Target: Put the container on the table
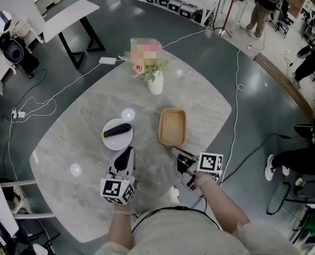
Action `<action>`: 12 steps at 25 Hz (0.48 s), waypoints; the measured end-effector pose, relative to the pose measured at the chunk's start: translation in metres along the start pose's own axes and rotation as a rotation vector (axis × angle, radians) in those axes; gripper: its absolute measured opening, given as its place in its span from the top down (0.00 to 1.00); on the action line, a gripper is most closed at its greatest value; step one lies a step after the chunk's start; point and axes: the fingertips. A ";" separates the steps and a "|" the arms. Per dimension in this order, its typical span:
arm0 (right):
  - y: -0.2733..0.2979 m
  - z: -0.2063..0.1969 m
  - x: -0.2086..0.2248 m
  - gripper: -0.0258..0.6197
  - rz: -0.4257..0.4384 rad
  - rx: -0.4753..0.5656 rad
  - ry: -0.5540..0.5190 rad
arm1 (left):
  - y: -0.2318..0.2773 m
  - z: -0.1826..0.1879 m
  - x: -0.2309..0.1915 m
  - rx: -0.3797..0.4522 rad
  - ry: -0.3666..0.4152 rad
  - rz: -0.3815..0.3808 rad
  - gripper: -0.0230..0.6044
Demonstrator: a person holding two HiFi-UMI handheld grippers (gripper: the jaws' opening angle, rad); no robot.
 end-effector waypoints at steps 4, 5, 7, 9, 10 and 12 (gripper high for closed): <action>-0.008 0.005 -0.011 0.94 0.009 -0.020 -0.190 | -0.002 0.004 0.004 0.010 0.006 -0.008 0.94; -0.012 0.007 -0.012 0.94 -0.008 -0.023 -0.250 | -0.002 0.005 0.006 0.013 0.009 -0.012 0.94; -0.020 0.012 -0.014 0.95 -0.035 -0.019 -0.340 | -0.002 0.005 0.010 0.017 0.015 -0.020 0.94; -0.026 0.015 -0.018 0.95 -0.049 -0.006 -0.407 | -0.003 0.007 0.015 0.021 0.019 -0.027 0.94; -0.030 0.017 -0.021 0.95 -0.054 0.000 -0.439 | -0.003 0.008 0.018 0.024 0.021 -0.030 0.94; -0.036 0.020 -0.027 0.95 -0.065 0.003 -0.506 | -0.005 0.011 0.021 0.027 0.026 -0.035 0.94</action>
Point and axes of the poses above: the fingertips, and each gripper's own axes: y forward along the fingers, x to its right, z out of its top, and after that the axes turned 3 degrees about z, right-handed
